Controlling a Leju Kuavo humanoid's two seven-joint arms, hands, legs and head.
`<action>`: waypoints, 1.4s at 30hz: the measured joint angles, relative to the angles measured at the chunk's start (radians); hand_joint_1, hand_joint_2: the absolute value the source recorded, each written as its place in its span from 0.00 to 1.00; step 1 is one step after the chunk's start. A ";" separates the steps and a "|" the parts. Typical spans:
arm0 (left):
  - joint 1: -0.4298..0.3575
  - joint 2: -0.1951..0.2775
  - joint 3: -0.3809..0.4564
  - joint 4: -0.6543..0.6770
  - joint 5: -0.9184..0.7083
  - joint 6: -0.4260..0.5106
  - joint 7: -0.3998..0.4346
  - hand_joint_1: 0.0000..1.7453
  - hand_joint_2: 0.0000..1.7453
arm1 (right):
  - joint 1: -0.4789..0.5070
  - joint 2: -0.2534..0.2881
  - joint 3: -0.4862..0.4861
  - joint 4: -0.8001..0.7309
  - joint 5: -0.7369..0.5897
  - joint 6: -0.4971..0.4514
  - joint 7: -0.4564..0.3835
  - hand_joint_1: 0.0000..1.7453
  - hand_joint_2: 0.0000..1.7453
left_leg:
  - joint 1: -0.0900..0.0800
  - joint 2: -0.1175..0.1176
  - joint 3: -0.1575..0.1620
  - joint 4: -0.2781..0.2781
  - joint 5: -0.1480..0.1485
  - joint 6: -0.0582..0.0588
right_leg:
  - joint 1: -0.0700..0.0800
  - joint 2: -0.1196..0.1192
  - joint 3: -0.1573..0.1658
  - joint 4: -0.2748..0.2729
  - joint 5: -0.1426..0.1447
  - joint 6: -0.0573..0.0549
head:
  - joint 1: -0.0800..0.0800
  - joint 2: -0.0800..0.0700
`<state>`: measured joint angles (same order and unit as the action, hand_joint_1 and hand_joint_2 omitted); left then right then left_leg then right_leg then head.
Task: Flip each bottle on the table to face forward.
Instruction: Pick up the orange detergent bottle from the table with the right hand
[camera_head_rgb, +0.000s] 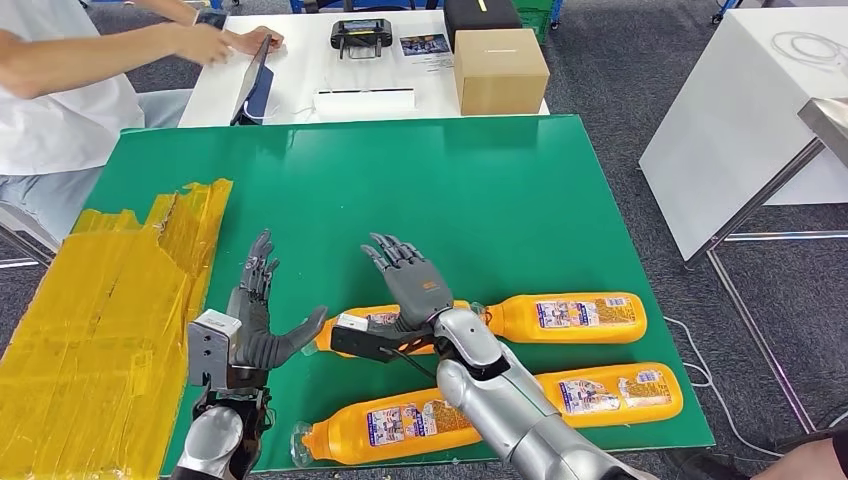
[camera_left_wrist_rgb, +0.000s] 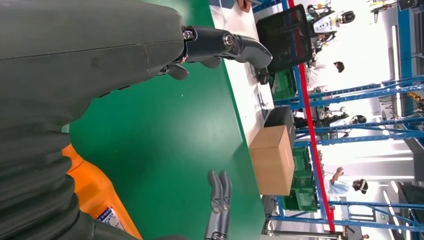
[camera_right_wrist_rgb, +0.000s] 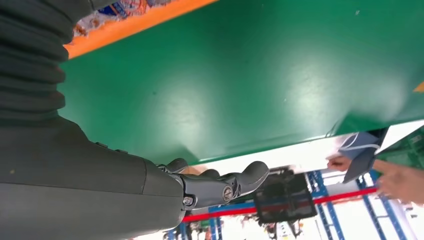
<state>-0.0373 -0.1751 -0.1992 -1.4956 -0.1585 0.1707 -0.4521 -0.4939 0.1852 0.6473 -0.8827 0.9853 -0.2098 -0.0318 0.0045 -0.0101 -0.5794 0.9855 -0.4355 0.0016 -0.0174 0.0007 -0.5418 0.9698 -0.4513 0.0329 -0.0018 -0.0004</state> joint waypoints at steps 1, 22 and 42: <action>0.000 0.000 0.001 0.002 0.003 0.001 -0.002 0.00 1.00 | -0.001 0.000 0.007 0.002 -0.007 0.009 -0.011 0.00 1.00 | 0.000 0.000 0.000 0.000 0.000 0.000 | 0.000 0.000 0.000 0.000 0.000 0.000 | 0.000 0.000; 0.001 -0.008 0.082 0.061 0.034 0.020 -0.033 0.00 1.00 | 0.017 -0.047 0.171 -0.057 -0.102 0.094 -0.067 0.00 1.00 | 0.000 0.000 0.000 0.000 0.000 0.000 | 0.000 0.000 0.000 0.000 0.000 0.000 | 0.000 0.000; -0.002 -0.010 0.186 0.071 0.086 0.029 -0.035 0.00 1.00 | -0.021 -0.068 0.214 0.043 0.006 0.071 0.038 0.00 1.00 | 0.000 0.000 0.000 0.000 0.000 0.000 | 0.000 0.000 0.000 0.000 0.000 0.000 | 0.000 0.000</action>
<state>-0.0395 -0.1855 -0.0129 -1.4244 -0.0725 0.1994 -0.4870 -0.5154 0.1174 0.8616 -0.8402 0.9908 -0.1390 0.0060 0.0046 -0.0101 -0.5795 0.9855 -0.4355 0.0016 -0.0173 0.0008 -0.5419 0.9698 -0.4513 0.0328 -0.0019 -0.0004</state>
